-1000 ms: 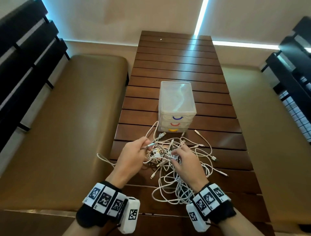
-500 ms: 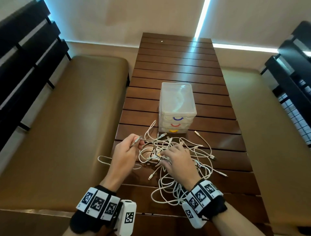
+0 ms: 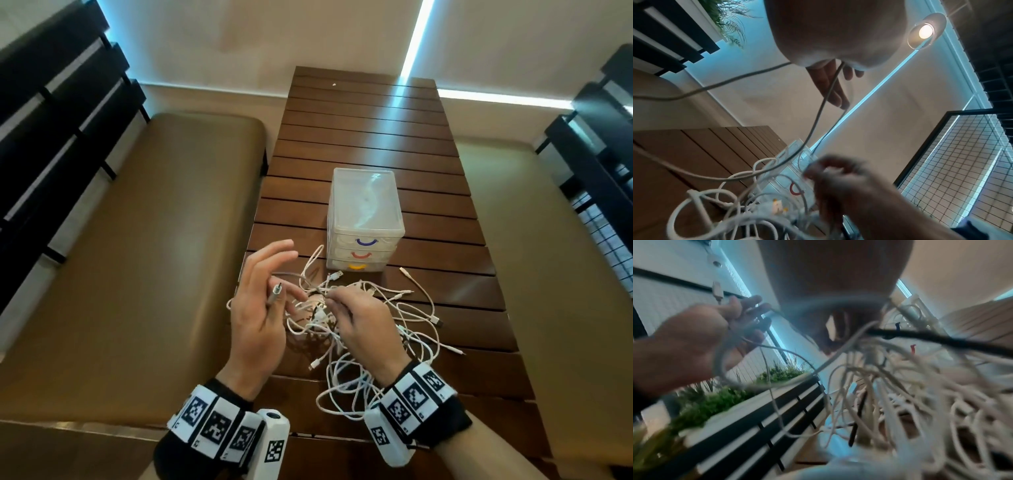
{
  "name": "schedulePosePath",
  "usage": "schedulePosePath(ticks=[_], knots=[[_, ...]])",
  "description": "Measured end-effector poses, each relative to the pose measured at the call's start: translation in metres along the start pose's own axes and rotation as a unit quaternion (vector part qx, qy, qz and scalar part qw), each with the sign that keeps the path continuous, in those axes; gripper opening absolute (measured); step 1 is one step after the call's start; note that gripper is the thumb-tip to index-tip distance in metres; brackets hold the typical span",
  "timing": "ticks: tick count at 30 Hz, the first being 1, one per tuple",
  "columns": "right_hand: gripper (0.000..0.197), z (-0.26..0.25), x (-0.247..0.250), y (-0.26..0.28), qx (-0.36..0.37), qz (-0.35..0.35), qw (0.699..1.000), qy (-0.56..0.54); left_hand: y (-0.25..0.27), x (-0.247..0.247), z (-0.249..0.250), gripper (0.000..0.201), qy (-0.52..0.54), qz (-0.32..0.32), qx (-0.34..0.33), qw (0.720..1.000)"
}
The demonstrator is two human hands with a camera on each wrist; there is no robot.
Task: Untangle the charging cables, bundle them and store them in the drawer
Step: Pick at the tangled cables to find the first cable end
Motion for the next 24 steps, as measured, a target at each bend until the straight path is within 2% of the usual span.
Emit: schedulePosePath(ticks=[2,3,4,6,8,9,11,14,17,19,20,22,24], knots=[[0.018,0.015,-0.008,-0.008,-0.073,-0.061,0.986,0.138,0.003,-0.003,-0.001,0.027,0.003,-0.026,0.003,1.000],[0.019,0.019,-0.008,-0.011,-0.092,-0.065,0.980,0.165,0.006,-0.006,-0.003,0.027,0.003,-0.051,0.016,0.999],[0.018,0.019,-0.007,-0.012,-0.084,-0.053,0.983,0.155,0.009,-0.010,-0.006,0.027,0.002,-0.085,0.038,0.996],[0.011,0.010,0.000,-0.011,-0.010,-0.025,0.997,0.076,0.018,-0.023,-0.015,0.037,-0.013,-0.187,0.097,0.978],[0.010,-0.001,0.003,-0.004,0.053,-0.042,0.998,0.001,0.029,-0.035,-0.022,0.050,-0.051,-0.296,0.137,0.944],[0.015,-0.002,0.003,-0.001,0.054,-0.060,0.996,-0.029,0.033,-0.038,-0.025,0.053,-0.078,-0.320,0.142,0.934],[0.017,0.001,0.000,0.005,0.025,-0.091,0.994,-0.060,0.036,-0.036,-0.031,0.049,-0.133,-0.325,0.125,0.928],[0.006,0.015,-0.011,0.012,0.007,-0.132,0.991,-0.027,0.040,-0.033,-0.040,0.015,-0.215,-0.363,0.119,0.899],[0.015,0.026,-0.020,0.014,0.025,-0.151,0.988,0.029,0.039,-0.026,-0.045,0.020,-0.231,-0.394,0.146,0.878],[0.020,0.028,-0.023,0.011,0.041,-0.146,0.987,0.049,0.033,-0.020,-0.047,0.029,-0.216,-0.382,0.161,0.884],[0.022,0.028,-0.024,0.010,0.039,-0.139,0.988,0.062,0.028,-0.016,-0.048,0.034,-0.188,-0.349,0.184,0.900],[0.026,0.033,-0.021,0.003,0.007,-0.110,0.990,0.092,0.015,-0.003,-0.048,0.037,-0.076,-0.223,0.243,0.941],[0.027,0.035,-0.012,-0.004,-0.010,-0.071,0.993,0.097,-0.004,0.011,-0.043,0.039,-0.005,-0.126,0.268,0.955]])
Point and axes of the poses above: each hand's wrist, its own y-axis away from the middle knuckle, its own x-axis out of the back of the hand, z = x × y, the point moved 3 cm from there along -y, towards the middle knuckle, and after that the axes turned 14 degrees about -x, right-handed, at the moved point
